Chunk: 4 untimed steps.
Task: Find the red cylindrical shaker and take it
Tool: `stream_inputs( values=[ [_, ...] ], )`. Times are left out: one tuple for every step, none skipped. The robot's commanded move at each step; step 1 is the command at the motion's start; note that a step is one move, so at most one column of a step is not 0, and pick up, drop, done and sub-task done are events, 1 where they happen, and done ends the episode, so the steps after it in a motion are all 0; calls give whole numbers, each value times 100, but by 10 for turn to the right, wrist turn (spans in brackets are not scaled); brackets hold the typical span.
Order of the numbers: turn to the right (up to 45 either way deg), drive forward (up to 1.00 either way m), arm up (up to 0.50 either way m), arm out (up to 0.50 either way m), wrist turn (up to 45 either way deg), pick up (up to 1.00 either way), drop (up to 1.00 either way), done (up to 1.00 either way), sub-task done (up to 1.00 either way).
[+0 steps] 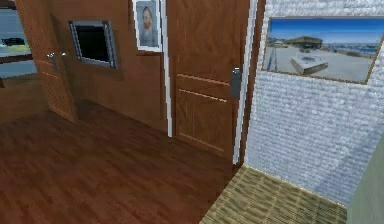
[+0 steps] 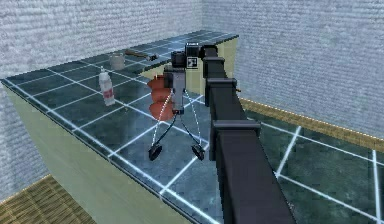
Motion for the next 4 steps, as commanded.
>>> stream_inputs(
  values=[
    [0, 0, 0, 0, 450, 0, 0, 0, 0],
    [0, 0, 0, 0, 450, 0, 0, 0, 0],
    [0, 0, 0, 0, 450, 0, 0, 0, 0],
    [0, 0, 0, 0, 150, 0, 0, 0, 0]
  ],
)
